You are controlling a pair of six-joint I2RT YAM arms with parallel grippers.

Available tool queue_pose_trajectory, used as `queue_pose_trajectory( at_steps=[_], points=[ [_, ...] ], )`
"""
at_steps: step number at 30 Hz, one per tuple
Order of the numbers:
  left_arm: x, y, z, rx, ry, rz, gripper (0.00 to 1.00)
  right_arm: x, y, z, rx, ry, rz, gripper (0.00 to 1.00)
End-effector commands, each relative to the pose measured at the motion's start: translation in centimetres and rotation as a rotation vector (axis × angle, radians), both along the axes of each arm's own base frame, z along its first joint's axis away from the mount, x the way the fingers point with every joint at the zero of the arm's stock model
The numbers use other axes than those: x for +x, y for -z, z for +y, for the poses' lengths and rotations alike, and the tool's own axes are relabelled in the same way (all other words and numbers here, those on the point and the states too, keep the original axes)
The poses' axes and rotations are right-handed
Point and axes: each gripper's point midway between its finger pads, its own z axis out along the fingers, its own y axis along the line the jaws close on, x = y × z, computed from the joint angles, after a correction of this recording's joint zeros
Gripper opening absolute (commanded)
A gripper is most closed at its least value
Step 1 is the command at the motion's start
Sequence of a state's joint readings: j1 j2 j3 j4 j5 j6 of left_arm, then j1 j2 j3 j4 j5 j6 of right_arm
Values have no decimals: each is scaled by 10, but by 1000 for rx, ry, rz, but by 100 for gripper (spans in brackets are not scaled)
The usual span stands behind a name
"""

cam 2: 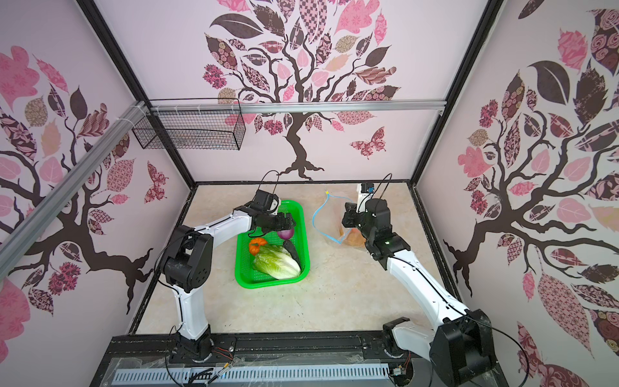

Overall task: Place the food in the zip-top bag and seal the zipper
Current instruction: 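Lower the left gripper onto the red onion and grasp it, then carry the red onion with the left gripper into the bag mouth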

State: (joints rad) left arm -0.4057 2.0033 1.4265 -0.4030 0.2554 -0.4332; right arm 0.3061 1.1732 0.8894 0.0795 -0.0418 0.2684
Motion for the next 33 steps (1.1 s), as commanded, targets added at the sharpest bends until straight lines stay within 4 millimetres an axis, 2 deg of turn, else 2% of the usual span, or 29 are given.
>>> queue_pose_trajectory(
  at_steps=[1, 9, 17, 20, 24, 33],
  points=[
    [-6, 18, 1, 17, -1, 36, 94, 0, -11, -2, 4, 7, -32, 0],
    [-22, 35, 5, 92, 20, 68, 93, 1, -10, -3, 1, 10, -32, 0],
    [-16, 38, 7, 123, 18, 57, 88, 0, -12, -4, -1, 11, -36, 0],
    [-12, 34, 5, 122, 18, 44, 82, -1, -12, -4, -1, 13, -38, 0],
    [-9, 25, 5, 118, 15, 18, 68, -1, -13, -5, -1, 17, -41, 0],
    [-8, -10, 10, 109, -3, -59, 59, 0, -11, -4, -3, 14, -35, 0]
  ],
)
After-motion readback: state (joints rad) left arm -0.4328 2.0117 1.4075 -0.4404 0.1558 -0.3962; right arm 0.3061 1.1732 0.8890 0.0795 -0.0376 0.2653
